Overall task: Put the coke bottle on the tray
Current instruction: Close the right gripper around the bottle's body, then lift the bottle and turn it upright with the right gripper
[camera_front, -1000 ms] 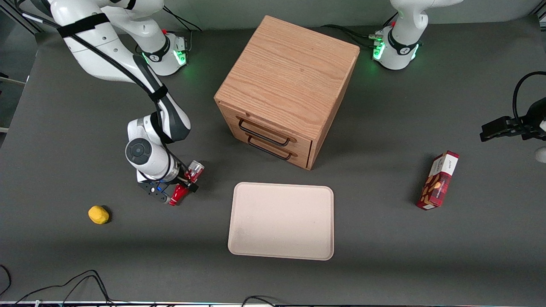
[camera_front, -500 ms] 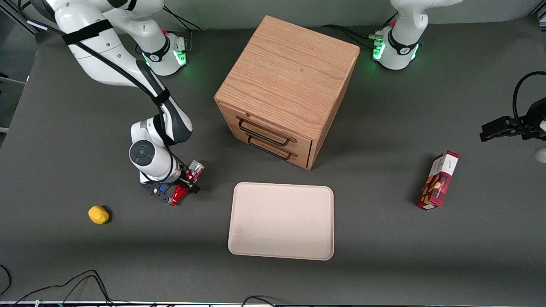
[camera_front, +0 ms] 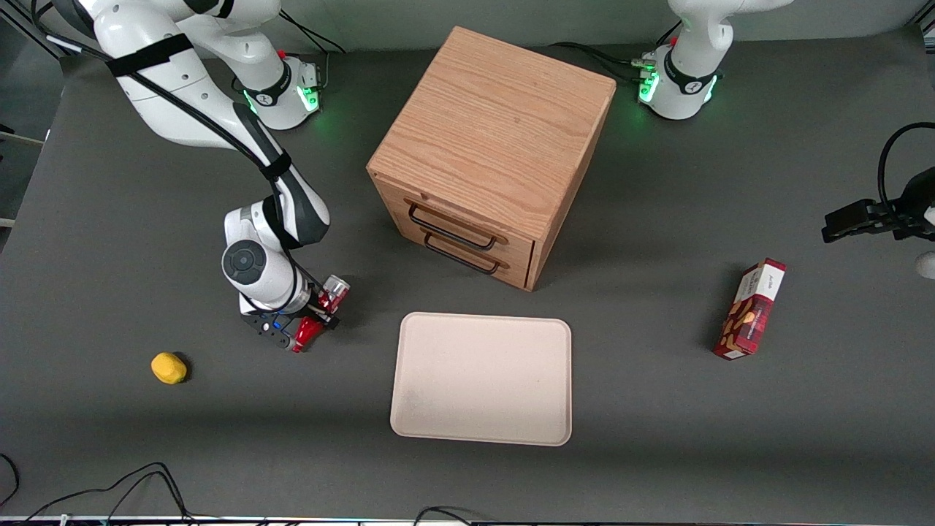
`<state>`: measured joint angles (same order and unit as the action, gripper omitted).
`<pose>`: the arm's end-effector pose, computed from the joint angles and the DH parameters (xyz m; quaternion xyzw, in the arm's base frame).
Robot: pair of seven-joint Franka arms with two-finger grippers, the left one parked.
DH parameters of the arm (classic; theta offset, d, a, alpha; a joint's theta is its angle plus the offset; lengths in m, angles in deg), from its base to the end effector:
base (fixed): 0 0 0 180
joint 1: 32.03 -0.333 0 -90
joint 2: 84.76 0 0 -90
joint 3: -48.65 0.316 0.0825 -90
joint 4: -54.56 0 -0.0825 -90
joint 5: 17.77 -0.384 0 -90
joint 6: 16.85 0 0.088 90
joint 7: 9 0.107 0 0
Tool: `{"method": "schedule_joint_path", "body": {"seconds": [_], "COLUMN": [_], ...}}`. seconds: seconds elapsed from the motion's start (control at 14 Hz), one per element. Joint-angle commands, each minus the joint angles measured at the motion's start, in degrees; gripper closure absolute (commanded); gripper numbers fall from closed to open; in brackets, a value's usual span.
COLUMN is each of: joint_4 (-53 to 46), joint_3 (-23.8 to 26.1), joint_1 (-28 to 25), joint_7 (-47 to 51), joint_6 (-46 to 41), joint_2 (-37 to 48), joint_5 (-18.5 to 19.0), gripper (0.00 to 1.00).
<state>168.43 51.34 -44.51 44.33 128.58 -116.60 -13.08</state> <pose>0.5875 0.1598 0.1801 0.9545 -0.2981 0.0046 0.0099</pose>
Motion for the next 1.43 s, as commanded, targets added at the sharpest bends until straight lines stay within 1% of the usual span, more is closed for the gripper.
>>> {"method": "schedule_joint_path", "body": {"seconds": [0.0, 0.36, 0.5, 0.57, 0.71, 0.79, 0.86, 0.93, 1.0, 1.14, 1.21, 1.36], "joint_4": [-0.49, -0.49, -0.58, -1.19, -5.73, -9.59, -13.89, -18.11, -22.42, -31.47, -35.78, -41.42], "joint_3": [-0.14, -0.14, -0.06, -0.06, -0.06, 0.64, 1.78, 1.88, 1.88, 1.88, 1.79, 1.7], "joint_1": [-0.18, 0.0, 0.61, 0.7, 1.57, 2.54, 3.42, 4.12, 4.22, 4.39, 4.57, 4.57], "joint_7": [2.22, 2.04, 0.03, -1.2, -2.17, -3.31, -4.8, -6.21, -8.22, -9.82, -10.78, -12.71], "joint_6": [0.91, 0.65, -1.8, -5.64, -18.09, -25.47, -31.72, -37.7, -42.81, -51.43, -54.52, -59.8], "joint_2": [-0.42, 0.19, 3.43, 5.63, 10.11, 10.91, 11.44, 11.8, 11.97, 11.72, 11.19, 9.79], "joint_5": [1.82, 1.82, 1.9, 1.82, 1.03, 0.07, -1.77, -2.83, -3.1, -3.81, -3.9, -3.72], "gripper": [1.0, 1.0, 1.0, 1.0, 1.0, 1.0, 1.0, 1.0, 1.0, 1.0, 1.0, 1.0]}}
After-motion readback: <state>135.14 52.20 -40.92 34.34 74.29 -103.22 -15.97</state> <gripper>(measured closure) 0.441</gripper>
